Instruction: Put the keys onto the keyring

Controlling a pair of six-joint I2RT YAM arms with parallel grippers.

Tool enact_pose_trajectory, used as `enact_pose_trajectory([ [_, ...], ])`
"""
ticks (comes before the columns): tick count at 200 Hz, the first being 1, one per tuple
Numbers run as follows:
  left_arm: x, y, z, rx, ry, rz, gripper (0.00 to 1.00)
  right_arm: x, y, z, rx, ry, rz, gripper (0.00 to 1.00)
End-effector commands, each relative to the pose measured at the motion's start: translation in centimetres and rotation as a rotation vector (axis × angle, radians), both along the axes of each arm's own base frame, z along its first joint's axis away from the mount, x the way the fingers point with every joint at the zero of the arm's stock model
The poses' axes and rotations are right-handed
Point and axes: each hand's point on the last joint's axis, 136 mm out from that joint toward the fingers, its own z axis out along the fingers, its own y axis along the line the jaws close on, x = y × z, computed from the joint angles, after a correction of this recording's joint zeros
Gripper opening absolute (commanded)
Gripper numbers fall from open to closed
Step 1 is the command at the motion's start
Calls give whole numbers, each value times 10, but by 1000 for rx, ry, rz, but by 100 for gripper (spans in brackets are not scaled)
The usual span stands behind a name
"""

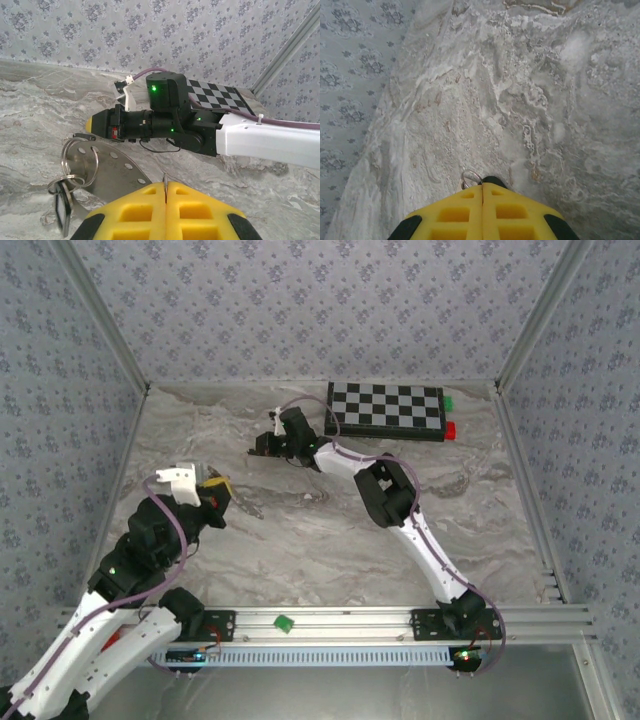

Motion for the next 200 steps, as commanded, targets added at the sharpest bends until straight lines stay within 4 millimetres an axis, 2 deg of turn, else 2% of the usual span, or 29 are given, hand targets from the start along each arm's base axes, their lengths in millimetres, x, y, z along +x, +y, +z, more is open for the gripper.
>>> enact_pose_trajectory([
  [1,3,5,6,-7,-28,26,0,5,3,-9,4,14,-23,6],
  [23,3,4,4,-5,-25,25,0,-2,6,-15,-26,22,5,6],
  [46,2,5,5,-8,-27,26,0,-9,0,-28,-112,49,7,6],
  [94,1,6,5,-9,-28,27,0,-28,-25,-44,-269,94,3,6],
  [150,2,1,7,-18,-32,8,0,-67,-83,-54,-478,148,0,4],
  [200,2,-13,0,-20,-5,-53,0,-113,-153,-74,-563,226,-25,1],
])
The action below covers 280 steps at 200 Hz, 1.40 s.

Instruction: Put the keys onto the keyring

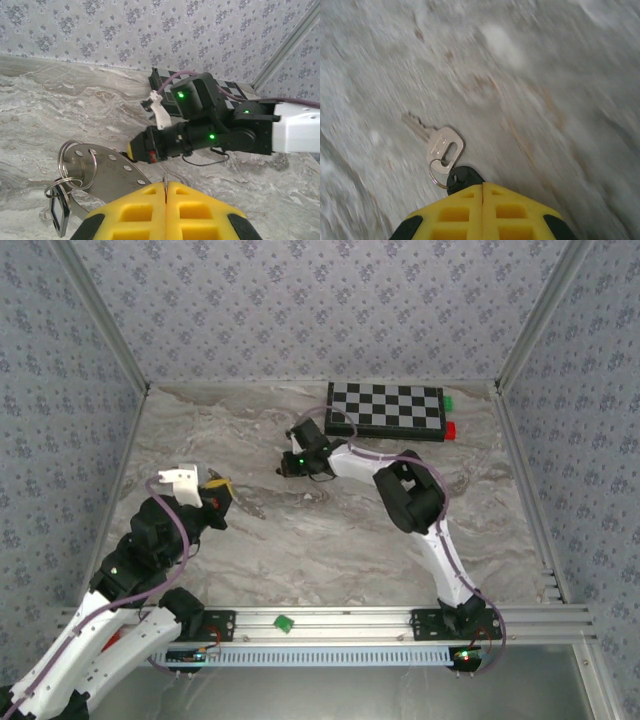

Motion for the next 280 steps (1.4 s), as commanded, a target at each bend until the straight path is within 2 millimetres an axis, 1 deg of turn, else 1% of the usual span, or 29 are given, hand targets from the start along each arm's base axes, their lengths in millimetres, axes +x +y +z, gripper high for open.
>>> enact_pose_trajectory([
  [1,3,-9,8,-28,-21,-37,0,-38,-60,-47,-167,123,-36,1],
  [7,3,-12,6,-31,-16,-49,0,-42,-68,-46,-167,122,-48,1],
  [19,4,-18,5,-34,-8,-67,0,-57,-88,-52,-188,144,-73,1],
  [22,5,-19,5,-37,-7,-70,0,-58,-92,-50,-188,142,-81,1],
  [31,6,-23,3,-40,0,-84,0,-70,-106,-53,-209,155,-96,1],
  [34,7,-25,3,-41,1,-88,0,-69,-109,-50,-210,148,-105,1],
  [37,7,-26,2,-41,5,-94,0,-80,-118,-58,-231,172,-110,1],
  [44,9,-30,1,-47,8,-105,0,-88,-130,-61,-249,181,-126,1],
  [59,12,-40,-1,-56,16,-138,0,-104,-150,-63,-265,196,-158,1],
  [82,20,-56,-10,-59,53,-179,0,-123,-178,-64,-281,214,-218,1],
  [105,28,-73,-18,-60,69,-217,0,-137,-203,-59,-281,214,-280,1],
  [121,33,-84,-22,-61,63,-240,0,-143,-217,-50,-296,192,-310,1],
  [153,46,-115,-39,-46,73,-289,0,-158,-242,-32,-321,177,-350,4],
  [175,55,-134,-49,-40,80,-323,0,-164,-254,-17,-323,134,-375,5],
  [189,61,-141,-55,-34,79,-333,0,-163,-259,-1,-308,80,-391,9],
  [204,65,-148,-63,-22,81,-347,0,-163,-258,18,-276,24,-384,15],
  [223,70,-154,-72,-6,98,-356,0,-164,-258,42,-250,-55,-363,26],
  [241,71,-157,-77,10,115,-371,0,-163,-257,60,-227,-122,-339,36],
  [256,71,-158,-77,15,111,-377,0,-162,-254,69,-206,-161,-318,40],
  [280,70,-155,-85,29,108,-367,0,-159,-243,72,-206,-159,-252,39],
])
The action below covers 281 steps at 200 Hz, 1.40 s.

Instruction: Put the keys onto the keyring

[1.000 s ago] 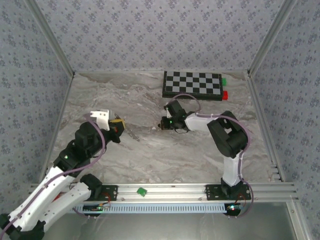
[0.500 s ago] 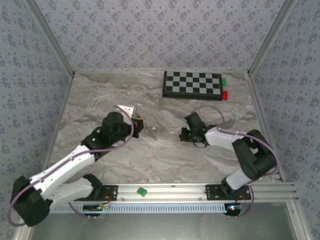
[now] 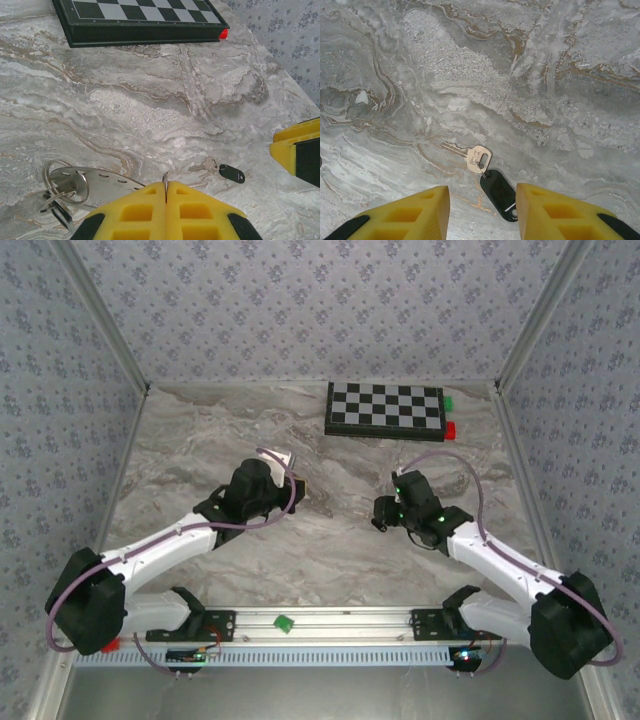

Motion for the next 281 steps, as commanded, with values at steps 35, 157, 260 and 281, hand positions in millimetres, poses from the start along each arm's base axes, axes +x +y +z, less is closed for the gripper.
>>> enact_pose_trajectory([
  [35,0,-1,21,-39,-87,-14,0,4,20,-17,-135,124,178,36],
  [157,-3,3,24,-38,-101,-11,0,13,28,-74,-294,338,290,27],
  [260,-3,4,26,-41,-105,-13,0,13,22,-78,-311,339,281,2],
  [281,-4,5,27,-42,-108,-12,0,15,21,-74,-313,316,275,0],
])
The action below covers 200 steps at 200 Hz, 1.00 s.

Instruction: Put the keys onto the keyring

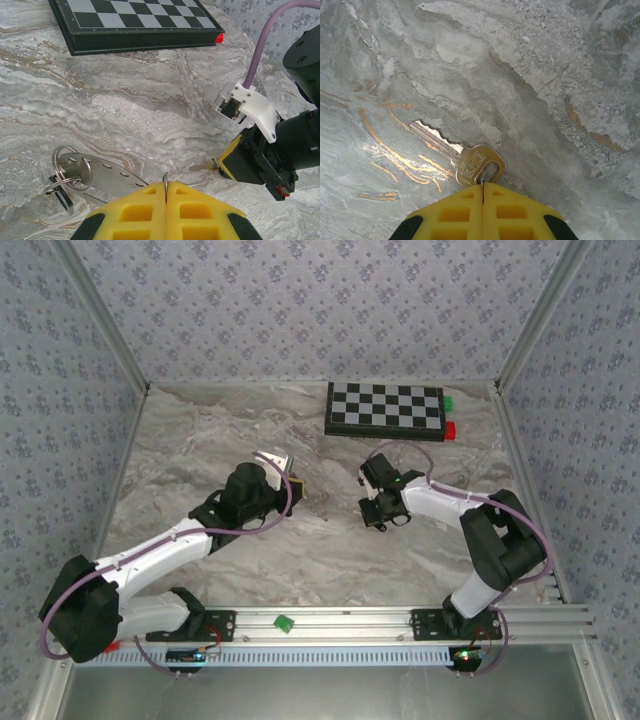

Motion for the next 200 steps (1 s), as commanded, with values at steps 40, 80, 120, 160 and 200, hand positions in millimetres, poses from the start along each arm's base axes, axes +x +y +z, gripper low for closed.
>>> enact_pose_trajectory([
  [40,0,0,26,-47,-74,-3,0,6,3,37,49,-146,35,0],
  [80,0,1,27,-51,-78,-1,0,6,15,97,214,-356,102,0],
  [120,-1,2,29,-57,-82,1,0,-11,22,166,483,-536,183,0],
  [160,-2,2,32,-68,-90,0,0,-21,14,221,754,-643,181,0],
  [200,-3,3,33,-72,-90,0,0,-21,12,247,954,-622,185,0],
])
